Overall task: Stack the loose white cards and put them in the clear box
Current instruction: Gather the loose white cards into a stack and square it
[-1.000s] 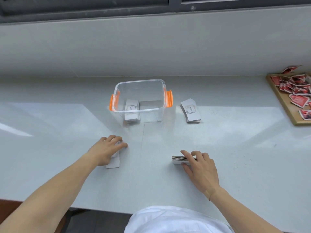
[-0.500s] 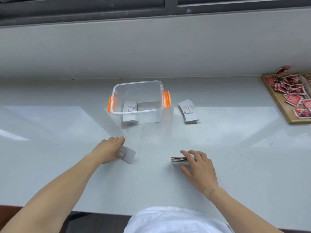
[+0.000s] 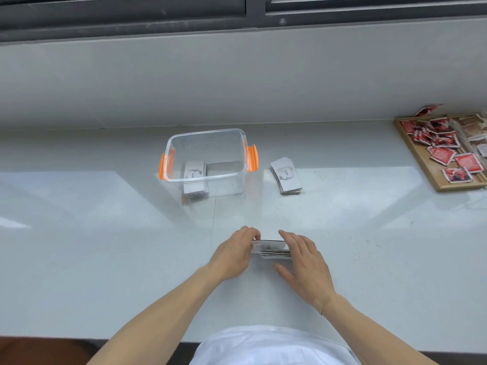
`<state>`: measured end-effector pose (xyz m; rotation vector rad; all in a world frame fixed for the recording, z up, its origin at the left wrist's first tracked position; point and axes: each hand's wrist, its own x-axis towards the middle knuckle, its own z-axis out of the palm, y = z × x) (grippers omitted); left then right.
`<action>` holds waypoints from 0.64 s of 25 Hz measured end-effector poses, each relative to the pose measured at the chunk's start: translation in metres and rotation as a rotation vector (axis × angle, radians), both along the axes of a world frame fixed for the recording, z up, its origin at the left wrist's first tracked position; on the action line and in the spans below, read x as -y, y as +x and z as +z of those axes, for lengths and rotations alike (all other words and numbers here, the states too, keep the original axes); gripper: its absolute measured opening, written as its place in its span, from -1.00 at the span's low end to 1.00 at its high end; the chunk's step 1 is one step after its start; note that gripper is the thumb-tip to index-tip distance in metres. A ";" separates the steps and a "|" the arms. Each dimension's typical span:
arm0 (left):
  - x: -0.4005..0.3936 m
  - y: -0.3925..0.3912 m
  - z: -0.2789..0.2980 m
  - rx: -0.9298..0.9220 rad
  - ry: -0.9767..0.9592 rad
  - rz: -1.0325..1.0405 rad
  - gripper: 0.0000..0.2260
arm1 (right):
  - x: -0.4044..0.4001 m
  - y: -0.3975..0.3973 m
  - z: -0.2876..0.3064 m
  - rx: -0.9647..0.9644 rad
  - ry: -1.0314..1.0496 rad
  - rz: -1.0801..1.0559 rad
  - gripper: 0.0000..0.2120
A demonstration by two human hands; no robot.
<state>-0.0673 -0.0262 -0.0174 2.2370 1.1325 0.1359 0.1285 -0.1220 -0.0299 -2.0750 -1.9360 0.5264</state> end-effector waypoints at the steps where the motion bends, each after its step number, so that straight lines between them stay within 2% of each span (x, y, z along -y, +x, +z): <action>1: 0.002 0.006 0.000 0.006 -0.008 -0.025 -0.68 | 0.000 0.000 0.000 -0.007 -0.005 -0.004 -0.26; 4: 0.007 0.021 0.000 0.029 -0.068 -0.078 -0.59 | 0.000 -0.003 0.001 -0.028 -0.002 -0.042 -0.26; 9: 0.022 0.047 0.002 0.070 -0.157 -0.049 -0.63 | -0.004 -0.002 -0.001 -0.083 -0.027 -0.098 -0.28; 11: 0.023 0.052 0.001 0.077 -0.162 -0.027 -0.67 | -0.005 -0.002 -0.004 -0.121 -0.024 -0.123 -0.39; 14: 0.020 0.050 0.001 0.014 -0.121 -0.017 -0.72 | -0.006 0.001 -0.006 -0.176 0.023 -0.171 -0.66; 16: 0.021 0.047 -0.001 -0.041 -0.067 -0.012 -0.76 | -0.008 0.006 -0.004 -0.103 0.029 -0.125 -0.73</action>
